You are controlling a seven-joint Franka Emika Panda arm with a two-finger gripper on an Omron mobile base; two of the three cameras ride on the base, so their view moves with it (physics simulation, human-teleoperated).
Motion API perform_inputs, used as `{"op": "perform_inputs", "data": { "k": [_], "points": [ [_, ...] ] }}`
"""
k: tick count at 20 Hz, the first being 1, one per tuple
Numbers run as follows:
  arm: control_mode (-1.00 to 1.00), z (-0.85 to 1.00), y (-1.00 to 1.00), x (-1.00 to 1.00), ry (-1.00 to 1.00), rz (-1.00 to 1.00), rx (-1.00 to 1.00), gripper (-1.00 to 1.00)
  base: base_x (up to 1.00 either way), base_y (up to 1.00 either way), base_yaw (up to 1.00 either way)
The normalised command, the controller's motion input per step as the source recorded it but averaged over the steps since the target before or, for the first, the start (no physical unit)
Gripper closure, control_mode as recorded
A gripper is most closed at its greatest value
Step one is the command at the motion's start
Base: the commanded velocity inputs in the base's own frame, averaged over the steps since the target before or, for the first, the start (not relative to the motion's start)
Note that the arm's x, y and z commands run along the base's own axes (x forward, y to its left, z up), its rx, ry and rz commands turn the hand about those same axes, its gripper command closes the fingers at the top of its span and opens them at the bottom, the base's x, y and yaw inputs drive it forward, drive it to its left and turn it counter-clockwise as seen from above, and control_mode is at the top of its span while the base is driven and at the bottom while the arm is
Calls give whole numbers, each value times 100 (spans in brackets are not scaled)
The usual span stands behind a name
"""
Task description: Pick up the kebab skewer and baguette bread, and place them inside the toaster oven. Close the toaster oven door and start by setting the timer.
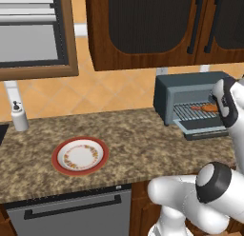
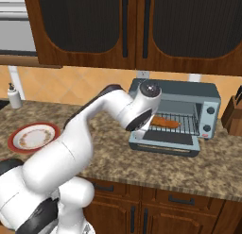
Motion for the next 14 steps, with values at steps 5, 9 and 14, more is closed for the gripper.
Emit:
{"op": "perform_inputs", "data": {
  "k": [5,9,14],
  "points": [
    [-100,-18,0,63,1,0,8,100,0,0,0],
    [-100,-41,0,51,0,0,0,100,0,0,0],
    [-100,-38,0,36,0,0,0,100,0,0,0]
  ]
}}
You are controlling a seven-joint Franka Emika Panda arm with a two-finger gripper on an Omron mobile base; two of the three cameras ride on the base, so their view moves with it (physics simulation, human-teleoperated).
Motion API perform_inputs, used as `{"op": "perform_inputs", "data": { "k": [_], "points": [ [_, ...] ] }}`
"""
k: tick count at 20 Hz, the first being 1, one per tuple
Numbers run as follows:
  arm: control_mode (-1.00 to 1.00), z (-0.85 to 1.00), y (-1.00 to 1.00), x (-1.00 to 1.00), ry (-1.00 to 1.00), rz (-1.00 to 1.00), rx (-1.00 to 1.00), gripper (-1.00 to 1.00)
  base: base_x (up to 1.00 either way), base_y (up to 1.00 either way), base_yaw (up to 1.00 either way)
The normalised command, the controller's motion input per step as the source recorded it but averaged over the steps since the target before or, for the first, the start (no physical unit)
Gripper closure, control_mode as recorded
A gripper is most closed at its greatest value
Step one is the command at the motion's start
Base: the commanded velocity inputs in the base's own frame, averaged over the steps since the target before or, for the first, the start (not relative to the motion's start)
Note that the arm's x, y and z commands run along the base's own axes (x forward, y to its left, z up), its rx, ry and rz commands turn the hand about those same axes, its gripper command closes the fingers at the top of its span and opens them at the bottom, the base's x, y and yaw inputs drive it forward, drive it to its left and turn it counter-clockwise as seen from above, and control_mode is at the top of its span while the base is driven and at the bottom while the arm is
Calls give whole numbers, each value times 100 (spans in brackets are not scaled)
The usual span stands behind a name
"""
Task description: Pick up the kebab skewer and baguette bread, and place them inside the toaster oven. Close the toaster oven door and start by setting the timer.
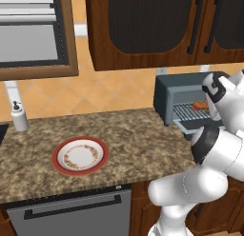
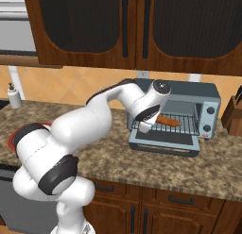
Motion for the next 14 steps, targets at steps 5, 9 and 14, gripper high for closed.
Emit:
{"op": "perform_inputs", "data": {
  "k": [5,9,14],
  "points": [
    [-100,-26,-4,37,0,0,-4,100,0,0,0],
    [-100,-13,-14,33,0,0,-9,100,0,0,0],
    [-100,-28,-4,17,0,0,-6,100,0,0,0]
  ]
}}
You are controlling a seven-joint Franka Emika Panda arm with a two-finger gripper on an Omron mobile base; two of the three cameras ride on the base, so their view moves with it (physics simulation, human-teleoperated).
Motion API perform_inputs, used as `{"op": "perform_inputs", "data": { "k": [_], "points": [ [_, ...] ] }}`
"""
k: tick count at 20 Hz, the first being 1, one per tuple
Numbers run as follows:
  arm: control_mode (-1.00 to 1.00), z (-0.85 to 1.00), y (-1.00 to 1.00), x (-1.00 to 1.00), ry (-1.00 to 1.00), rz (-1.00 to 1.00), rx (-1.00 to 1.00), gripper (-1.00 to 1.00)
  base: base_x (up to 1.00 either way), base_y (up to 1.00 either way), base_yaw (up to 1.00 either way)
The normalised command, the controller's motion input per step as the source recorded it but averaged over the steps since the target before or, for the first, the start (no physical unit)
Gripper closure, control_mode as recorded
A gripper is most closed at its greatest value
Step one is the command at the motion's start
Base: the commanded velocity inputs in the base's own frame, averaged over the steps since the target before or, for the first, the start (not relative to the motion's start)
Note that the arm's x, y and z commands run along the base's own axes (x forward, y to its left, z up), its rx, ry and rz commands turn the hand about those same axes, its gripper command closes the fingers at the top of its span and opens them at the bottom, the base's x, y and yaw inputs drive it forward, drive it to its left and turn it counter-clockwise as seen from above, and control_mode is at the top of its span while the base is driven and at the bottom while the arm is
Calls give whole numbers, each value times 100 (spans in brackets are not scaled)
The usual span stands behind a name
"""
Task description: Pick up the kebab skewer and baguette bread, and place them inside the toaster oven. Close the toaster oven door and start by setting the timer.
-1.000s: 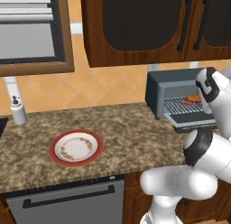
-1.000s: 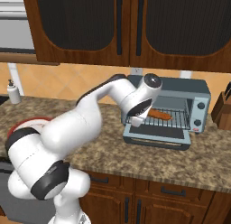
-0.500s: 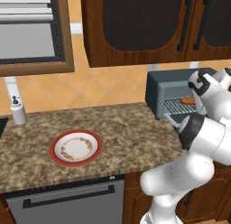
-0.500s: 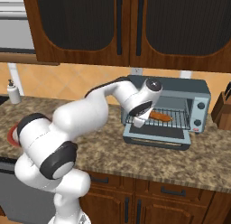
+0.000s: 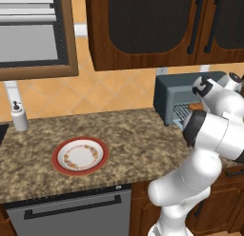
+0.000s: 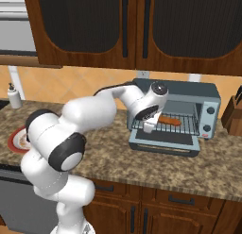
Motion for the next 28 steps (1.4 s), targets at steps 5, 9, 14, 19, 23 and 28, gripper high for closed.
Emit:
{"op": "perform_inputs", "data": {
  "k": [5,9,14,19,23,28],
  "points": [
    [-100,-23,-3,13,-1,0,-2,100,0,0,0],
    [-100,-5,-10,13,-2,0,0,100,0,0,0],
    [-100,-1,-12,19,-3,0,0,100,0,0,0],
    [-100,-12,-1,35,-1,-1,-3,100,0,0,0],
    [-100,-17,0,26,-1,0,-3,100,0,0,0],
    [-100,-32,0,1,-3,-2,-4,100,0,0,0]
  ]
}}
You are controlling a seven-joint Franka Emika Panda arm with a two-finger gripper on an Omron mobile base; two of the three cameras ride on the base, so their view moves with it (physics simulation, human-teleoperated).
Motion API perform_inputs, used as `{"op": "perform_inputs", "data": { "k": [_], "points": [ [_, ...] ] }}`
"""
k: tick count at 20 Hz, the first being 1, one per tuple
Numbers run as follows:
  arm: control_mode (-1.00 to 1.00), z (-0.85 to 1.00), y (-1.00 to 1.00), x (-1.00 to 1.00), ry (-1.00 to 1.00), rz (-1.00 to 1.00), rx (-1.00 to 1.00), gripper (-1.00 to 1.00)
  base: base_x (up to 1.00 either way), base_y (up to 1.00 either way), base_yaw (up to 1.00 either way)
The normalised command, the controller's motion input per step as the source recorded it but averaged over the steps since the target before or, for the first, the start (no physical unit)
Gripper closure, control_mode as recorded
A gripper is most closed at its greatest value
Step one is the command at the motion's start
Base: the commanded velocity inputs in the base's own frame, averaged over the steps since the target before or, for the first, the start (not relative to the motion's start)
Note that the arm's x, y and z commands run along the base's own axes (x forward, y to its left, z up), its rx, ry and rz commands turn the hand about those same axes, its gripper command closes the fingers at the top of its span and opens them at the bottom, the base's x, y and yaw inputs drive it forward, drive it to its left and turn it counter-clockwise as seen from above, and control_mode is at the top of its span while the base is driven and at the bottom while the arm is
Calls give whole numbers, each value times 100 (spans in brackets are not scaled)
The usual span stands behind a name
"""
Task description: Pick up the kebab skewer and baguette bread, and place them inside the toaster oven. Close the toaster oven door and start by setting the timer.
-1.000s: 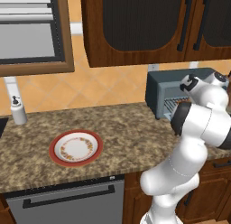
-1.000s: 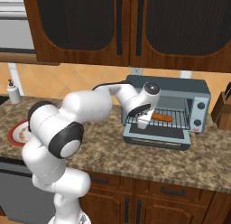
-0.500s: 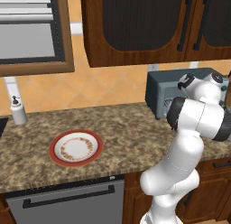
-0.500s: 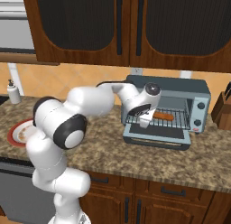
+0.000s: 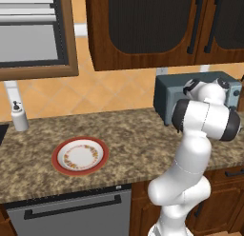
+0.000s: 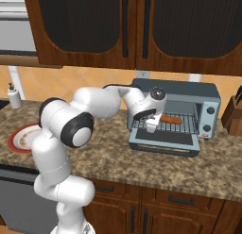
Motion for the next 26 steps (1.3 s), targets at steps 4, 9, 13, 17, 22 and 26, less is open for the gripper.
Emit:
{"op": "perform_inputs", "data": {
  "k": [4,9,13,17,22,26],
  "points": [
    [-100,-17,0,9,-3,-2,-3,100,0,0,0],
    [-100,-21,-3,-1,-1,-3,-4,-100,0,0,0],
    [-100,-9,-12,0,0,-3,-2,-100,0,0,0],
    [-100,0,-18,0,0,-3,-1,-100,0,0,0],
    [-100,0,-15,0,0,-3,0,-100,0,0,0],
    [-100,0,-20,0,0,-2,0,-100,0,0,0]
  ]
}}
